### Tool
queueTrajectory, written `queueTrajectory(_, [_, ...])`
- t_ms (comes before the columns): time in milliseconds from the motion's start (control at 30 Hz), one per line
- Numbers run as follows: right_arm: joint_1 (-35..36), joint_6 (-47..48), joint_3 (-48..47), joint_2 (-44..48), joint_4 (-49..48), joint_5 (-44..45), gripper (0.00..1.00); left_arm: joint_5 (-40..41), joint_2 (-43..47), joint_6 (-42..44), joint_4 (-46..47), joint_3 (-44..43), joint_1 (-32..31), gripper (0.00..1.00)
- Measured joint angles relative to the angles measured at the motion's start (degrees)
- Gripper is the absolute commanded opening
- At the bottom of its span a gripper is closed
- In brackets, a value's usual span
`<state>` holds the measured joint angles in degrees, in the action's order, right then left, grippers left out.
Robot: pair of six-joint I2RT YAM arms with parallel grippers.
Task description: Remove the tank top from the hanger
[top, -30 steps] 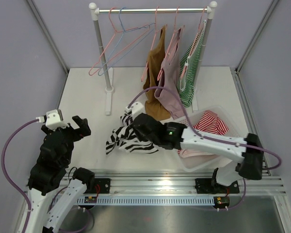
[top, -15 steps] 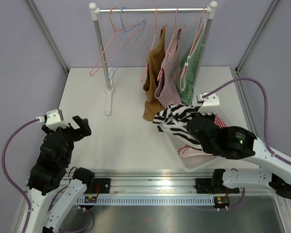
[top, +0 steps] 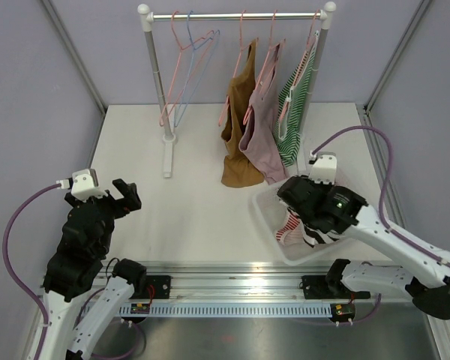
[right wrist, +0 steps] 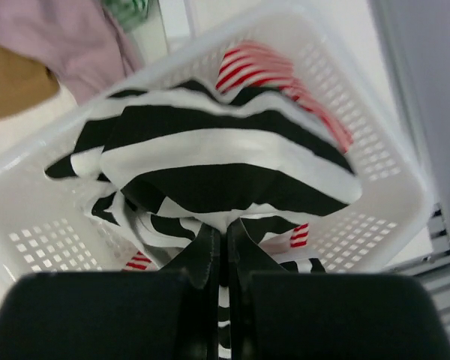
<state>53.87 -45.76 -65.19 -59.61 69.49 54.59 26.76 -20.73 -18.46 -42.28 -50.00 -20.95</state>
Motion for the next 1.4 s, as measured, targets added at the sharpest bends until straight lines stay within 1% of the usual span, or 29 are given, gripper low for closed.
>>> queueTrajectory(233, [-8.83,2.29,11.8,-8.33,-12.11,-17.77,0.0,-0.22,-0.39,0.0,0.07,-0.02,0.0,0.99])
queueTrajectory(367, [-10.86,3.52,14.47,-11.32,-17.73,-25.29,0.0,-1.03,-1.07,0.0,0.2,0.0,0.0,0.99])
queueTrajectory(400, [-10.99,3.78,14.53,-11.52,-18.51,-26.45,0.05,-1.11,-1.14,0.0,0.28,0.0,0.0,0.99])
queueTrajectory(433, [-11.15,3.98,14.53,-11.52,-19.23,-27.61,0.19,-1.31,-1.16,0.0,0.31,0.0,0.0,0.99])
queueTrajectory(467, [-11.28,4.07,14.53,-11.3,-19.76,-28.37,0.45,-1.49,-1.16,0.0,0.35,0.0,0.0,0.99])
queueTrajectory(500, [-11.37,4.04,14.51,-11.1,-19.89,-28.79,0.59,-1.62,-1.14,0.0,0.42,0.0,0.0,0.99])
queueTrajectory(567, [-11.43,4.2,13.99,-10.14,-19.26,-29.0,0.67,-2.56,-1.16,0.0,0.44,0.0,0.0,0.99])
queueTrajectory(600, [-11.43,4.2,13.38,-9.35,-18.36,-28.94,0.78,-3.34,-1.22,0.0,0.5,-0.02,0.02,0.99])
queueTrajectory(667, [-11.45,4.11,11.47,-6.36,-15.91,-28.5,0.8,-5.29,-1.75,0.0,0.7,-0.13,0.02,0.99])
queueTrajectory(767, [-11.52,4.83,7.8,0.85,-13.22,-27.39,0.84,-10.32,-5.22,-0.28,0.85,-2.03,0.0,0.99])
queueTrajectory(800, [-11.52,5.11,6.97,3.13,-12.85,-27.08,0.87,-12.31,-6.88,-0.66,0.87,-3.32,0.02,0.99])
queueTrajectory(833, [-11.52,5.77,6.23,6.34,-13.0,-27.04,0.93,-14.53,-8.83,-1.07,0.96,-4.92,0.0,0.99])
queueTrajectory(900, [-11.56,7.48,6.21,12.96,-14.43,-27.3,0.94,-19.67,-12.9,-2.08,2.51,-8.11,0.0,0.99])
queueTrajectory(933, [-11.56,8.37,6.82,16.41,-16.17,-28.39,0.99,-22.14,-14.78,-2.73,3.63,-9.51,-0.02,0.99])
queueTrajectory(1033, [-11.63,10.47,12.41,27.41,-24.06,-33.22,0.99,-27.76,-20.52,-4.55,6.8,-13.77,-0.96,0.99])
queueTrajectory(1133, [-11.65,11.08,19.96,35.41,-30.32,-38.32,1.0,-30.4,-28.22,-5.35,8.57,-21.22,-4.83,0.99])
queueTrajectory(1200, [-11.65,11.34,23.54,38.01,-32.5,-40.87,0.99,-31.15,-34.99,-4.74,10.12,-28.83,-8.11,0.99])
queueTrajectory(1267, [-11.65,11.52,25.07,38.73,-33.59,-42.95,1.0,-31.76,-42.03,-3.32,12.2,-36.48,-10.36,0.99])
queueTrajectory(1400, [-11.65,11.52,25.35,38.71,-35.74,-48.09,0.99,-32.37,-56.02,0.13,14.03,-51.6,-11.3,0.99])
